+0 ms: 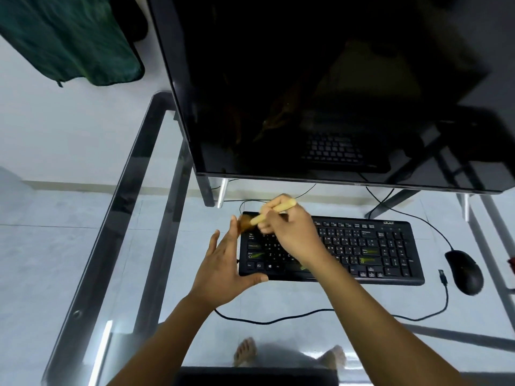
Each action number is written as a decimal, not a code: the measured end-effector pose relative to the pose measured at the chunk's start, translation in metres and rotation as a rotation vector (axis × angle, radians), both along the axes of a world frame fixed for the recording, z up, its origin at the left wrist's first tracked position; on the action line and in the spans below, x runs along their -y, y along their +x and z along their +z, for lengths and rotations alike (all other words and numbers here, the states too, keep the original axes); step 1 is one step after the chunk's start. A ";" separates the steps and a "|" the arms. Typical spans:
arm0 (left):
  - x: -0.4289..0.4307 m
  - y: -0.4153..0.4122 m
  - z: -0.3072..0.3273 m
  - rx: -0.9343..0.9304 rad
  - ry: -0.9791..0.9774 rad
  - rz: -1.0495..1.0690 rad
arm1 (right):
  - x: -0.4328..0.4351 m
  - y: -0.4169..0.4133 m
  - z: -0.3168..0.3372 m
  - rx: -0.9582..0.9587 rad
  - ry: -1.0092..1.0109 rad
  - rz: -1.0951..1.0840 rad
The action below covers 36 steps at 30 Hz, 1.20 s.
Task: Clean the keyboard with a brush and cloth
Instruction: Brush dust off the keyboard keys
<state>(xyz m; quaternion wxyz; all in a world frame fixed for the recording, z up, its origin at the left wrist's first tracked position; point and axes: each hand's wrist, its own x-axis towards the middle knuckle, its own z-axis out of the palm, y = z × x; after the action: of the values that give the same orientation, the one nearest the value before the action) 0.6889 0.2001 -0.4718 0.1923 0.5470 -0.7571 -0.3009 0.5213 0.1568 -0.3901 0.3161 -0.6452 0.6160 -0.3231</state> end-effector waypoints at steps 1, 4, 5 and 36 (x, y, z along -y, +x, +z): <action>0.000 0.000 0.000 0.002 0.001 0.006 | -0.001 0.002 -0.001 -0.035 0.025 0.037; 0.000 0.000 0.000 -0.003 -0.010 -0.009 | -0.001 0.001 0.000 -0.101 -0.134 -0.010; 0.000 -0.001 0.000 -0.001 -0.009 -0.010 | -0.002 0.000 -0.002 -0.100 -0.167 0.028; 0.000 -0.001 0.009 0.012 0.036 0.008 | -0.032 -0.043 0.000 0.035 -0.112 -0.190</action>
<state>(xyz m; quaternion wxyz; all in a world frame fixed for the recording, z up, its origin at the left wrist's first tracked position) 0.6880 0.2000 -0.4632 0.1793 0.5553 -0.7505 -0.3102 0.4784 0.1888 -0.3899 0.2583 -0.5948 0.6498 -0.3965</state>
